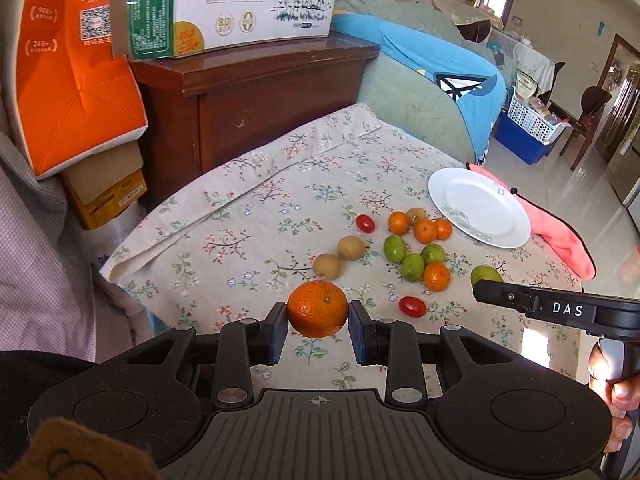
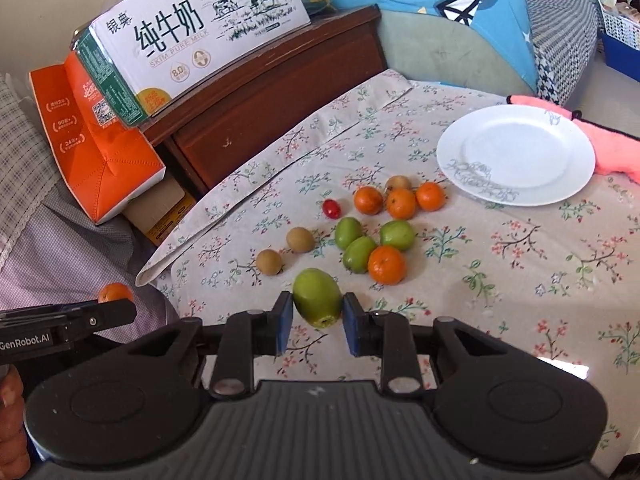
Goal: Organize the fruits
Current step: 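Lift and carry the orange and green fruit toward the white plate with both tools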
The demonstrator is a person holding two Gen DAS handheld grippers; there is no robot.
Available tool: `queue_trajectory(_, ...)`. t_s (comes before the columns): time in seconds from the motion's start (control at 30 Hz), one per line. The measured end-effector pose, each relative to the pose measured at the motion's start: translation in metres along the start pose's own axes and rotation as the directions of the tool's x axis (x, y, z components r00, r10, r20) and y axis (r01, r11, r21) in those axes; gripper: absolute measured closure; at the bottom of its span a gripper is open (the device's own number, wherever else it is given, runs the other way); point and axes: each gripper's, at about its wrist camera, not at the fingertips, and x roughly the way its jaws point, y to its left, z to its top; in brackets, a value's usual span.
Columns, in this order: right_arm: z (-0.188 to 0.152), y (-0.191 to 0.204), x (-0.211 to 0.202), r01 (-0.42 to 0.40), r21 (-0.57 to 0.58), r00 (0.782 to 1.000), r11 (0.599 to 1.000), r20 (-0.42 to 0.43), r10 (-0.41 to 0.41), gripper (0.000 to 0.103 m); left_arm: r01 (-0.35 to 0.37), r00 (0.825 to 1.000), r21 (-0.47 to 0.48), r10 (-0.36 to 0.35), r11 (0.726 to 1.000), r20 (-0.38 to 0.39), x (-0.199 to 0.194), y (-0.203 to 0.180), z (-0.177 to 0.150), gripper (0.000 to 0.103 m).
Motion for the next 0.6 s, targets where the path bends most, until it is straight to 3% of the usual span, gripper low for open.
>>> queue_trajectory(0.23,0.028,-0.054,0.006,0.130,0.098,0.991,0.987,-0.001,-0.130,0.076,0.074,0.995,0.077,-0.069,0.994,-0.069,0.054,-0.044,0.021,0.073)
queue_trajectory(0.37,0.034,-0.079,0.007,0.164,0.169,0.986,0.972,0.006,-0.167,0.076,0.092,0.995,0.141,-0.084,0.986,-0.059,0.068,-0.067,0.032,0.073)
queue_trajectory(0.6,0.054,-0.106,0.010,0.214,0.222,0.972,0.951,0.052,-0.231,0.076,0.184,0.983,0.127,-0.181,0.975,-0.035,0.102,-0.095,0.056,0.073)
